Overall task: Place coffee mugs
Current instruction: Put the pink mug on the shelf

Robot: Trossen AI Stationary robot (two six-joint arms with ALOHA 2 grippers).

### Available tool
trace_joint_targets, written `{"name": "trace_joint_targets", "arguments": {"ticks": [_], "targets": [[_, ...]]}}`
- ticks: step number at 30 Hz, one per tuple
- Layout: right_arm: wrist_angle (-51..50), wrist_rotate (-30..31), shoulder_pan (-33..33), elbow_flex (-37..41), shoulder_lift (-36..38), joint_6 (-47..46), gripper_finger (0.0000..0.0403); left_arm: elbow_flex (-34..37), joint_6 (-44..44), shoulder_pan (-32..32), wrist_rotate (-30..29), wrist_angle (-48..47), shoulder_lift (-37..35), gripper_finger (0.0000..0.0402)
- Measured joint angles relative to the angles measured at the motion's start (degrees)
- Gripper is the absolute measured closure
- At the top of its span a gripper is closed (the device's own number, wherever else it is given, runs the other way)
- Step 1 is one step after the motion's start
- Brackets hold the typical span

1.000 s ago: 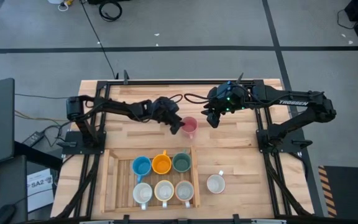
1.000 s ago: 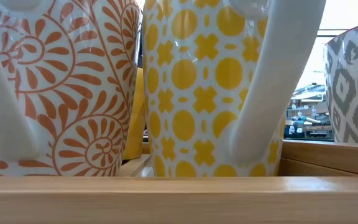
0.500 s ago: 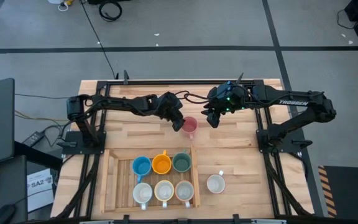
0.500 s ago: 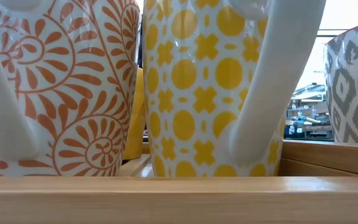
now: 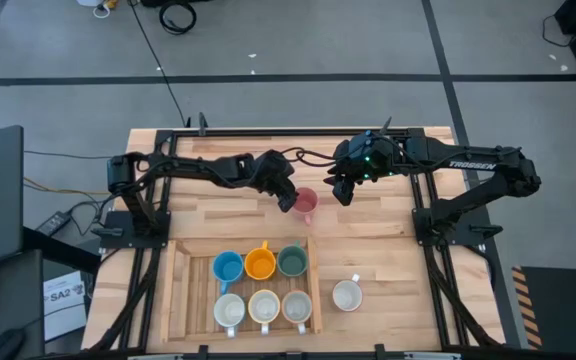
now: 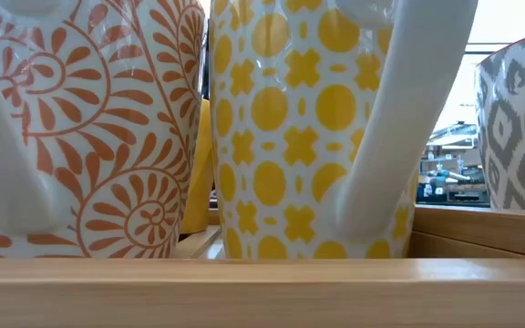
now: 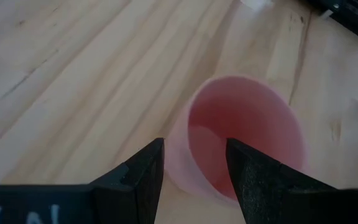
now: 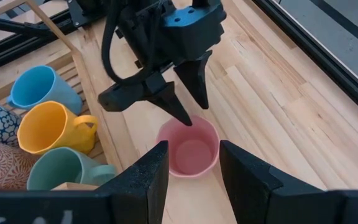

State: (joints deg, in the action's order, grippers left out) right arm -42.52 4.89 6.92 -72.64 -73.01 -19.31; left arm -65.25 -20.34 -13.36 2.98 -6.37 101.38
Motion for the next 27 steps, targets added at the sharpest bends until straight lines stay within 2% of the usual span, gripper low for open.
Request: {"name": "trace_joint_targets", "arguments": {"ticks": [27], "targets": [[0.00,0.00,0.00,-0.02,0.00,0.00,0.0254,-0.02,-0.04,0.67,-1.31,-8.72,-0.11,0.0229]]}}
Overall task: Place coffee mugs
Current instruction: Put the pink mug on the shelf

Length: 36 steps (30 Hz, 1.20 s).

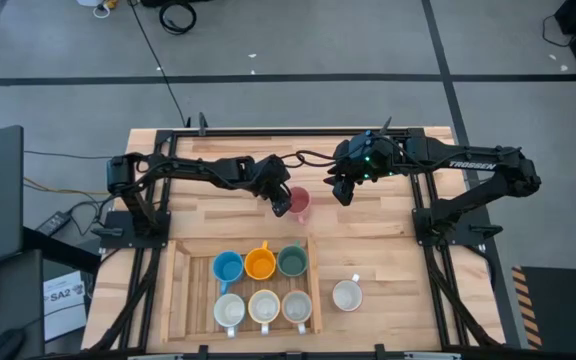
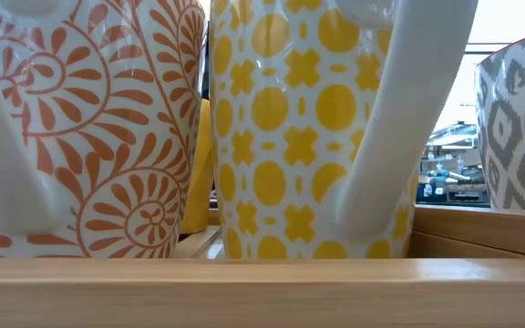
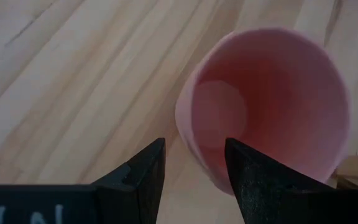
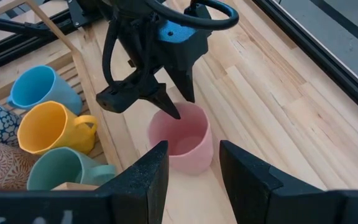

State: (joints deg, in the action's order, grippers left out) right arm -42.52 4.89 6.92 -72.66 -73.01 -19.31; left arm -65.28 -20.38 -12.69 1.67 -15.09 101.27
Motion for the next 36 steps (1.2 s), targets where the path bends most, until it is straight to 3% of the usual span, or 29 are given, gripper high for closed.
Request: {"name": "trace_joint_targets", "arguments": {"ticks": [22,36], "targets": [[0.01,0.00,0.00,0.00,0.00,0.00,0.0254,0.00,0.01,-0.09,-0.41,0.52,0.00,0.0381],[-0.01,-0.02,-0.01,0.00,0.00,0.00,0.0254,0.11,0.08,-0.09,-1.00,-0.07,-1.27,0.0384]]}}
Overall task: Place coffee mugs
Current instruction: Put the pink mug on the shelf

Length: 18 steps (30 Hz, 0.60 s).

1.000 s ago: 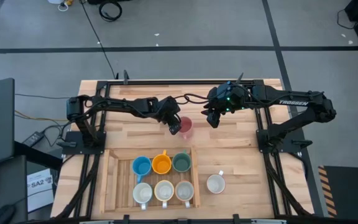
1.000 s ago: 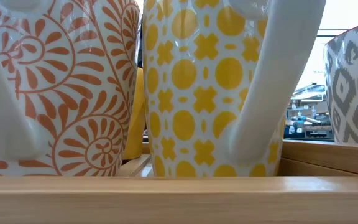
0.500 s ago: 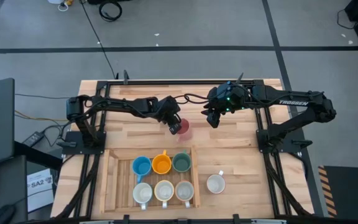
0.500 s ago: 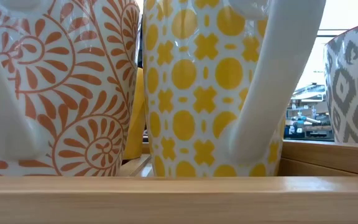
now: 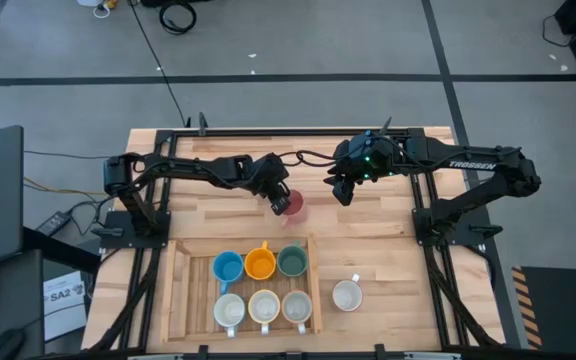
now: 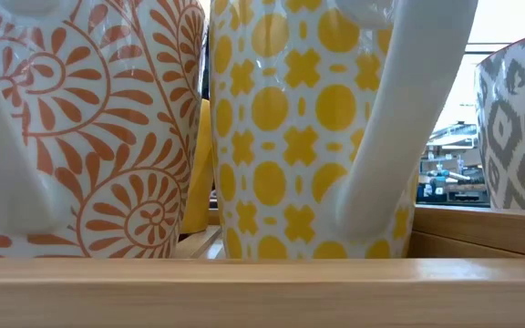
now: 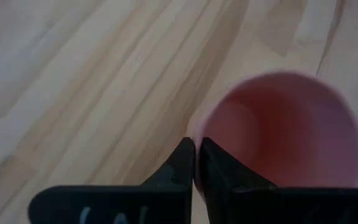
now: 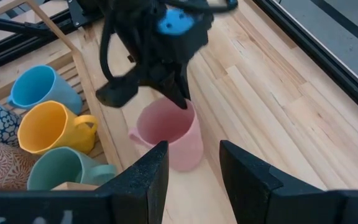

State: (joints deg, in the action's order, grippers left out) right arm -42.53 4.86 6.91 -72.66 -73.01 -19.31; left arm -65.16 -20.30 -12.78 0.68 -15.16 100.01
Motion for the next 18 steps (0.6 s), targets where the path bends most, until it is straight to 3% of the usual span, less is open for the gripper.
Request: {"name": "trace_joint_targets", "arguments": {"ticks": [10,18], "targets": [[-1.28,0.00,-0.04,-0.02,0.00,0.00,0.0254,0.00,-0.02,0.02,0.77,-4.97,-7.67,0.0384],[-1.41,-0.03,-0.05,-0.04,0.00,0.00,0.0254,-0.08,-4.01,0.93,0.98,-20.44,-20.45,0.0384]]}}
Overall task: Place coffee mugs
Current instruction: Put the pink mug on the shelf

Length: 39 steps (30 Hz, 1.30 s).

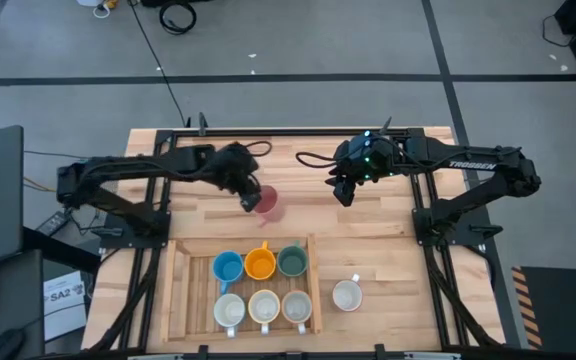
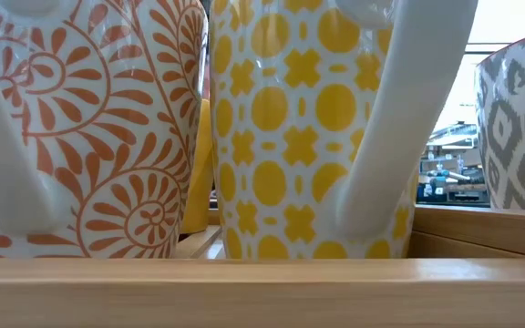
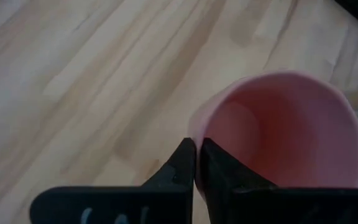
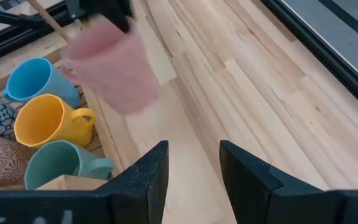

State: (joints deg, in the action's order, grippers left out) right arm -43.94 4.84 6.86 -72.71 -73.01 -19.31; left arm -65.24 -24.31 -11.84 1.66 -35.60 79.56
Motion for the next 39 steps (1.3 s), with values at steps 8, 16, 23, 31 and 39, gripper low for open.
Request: {"name": "trace_joint_targets", "arguments": {"ticks": [8,16,23,31,39], "targets": [[0.23,0.00,0.02,0.00,0.00,0.00,0.0254,-0.02,-11.52,3.38,-0.62,-18.81,-12.47,0.0384],[0.19,-0.02,0.02,0.02,0.00,-0.02,0.0254,-0.03,-22.75,10.28,-4.51,-37.37,-17.57,0.0384],[0.21,-0.28,-0.03,0.02,0.00,-0.02,0.0254,-0.01,-32.75,18.13,-6.01,-44.47,-17.63,0.0384],[0.19,-0.41,-0.12,0.02,0.00,-0.02,0.0254,0.01,-44.26,27.09,-8.01,-47.44,-16.32,0.0384],[0.17,-0.41,-0.20,0.02,0.00,-0.01,0.0254,0.01,-51.82,35.08,-7.96,-48.41,-11.94,0.0384]]}}
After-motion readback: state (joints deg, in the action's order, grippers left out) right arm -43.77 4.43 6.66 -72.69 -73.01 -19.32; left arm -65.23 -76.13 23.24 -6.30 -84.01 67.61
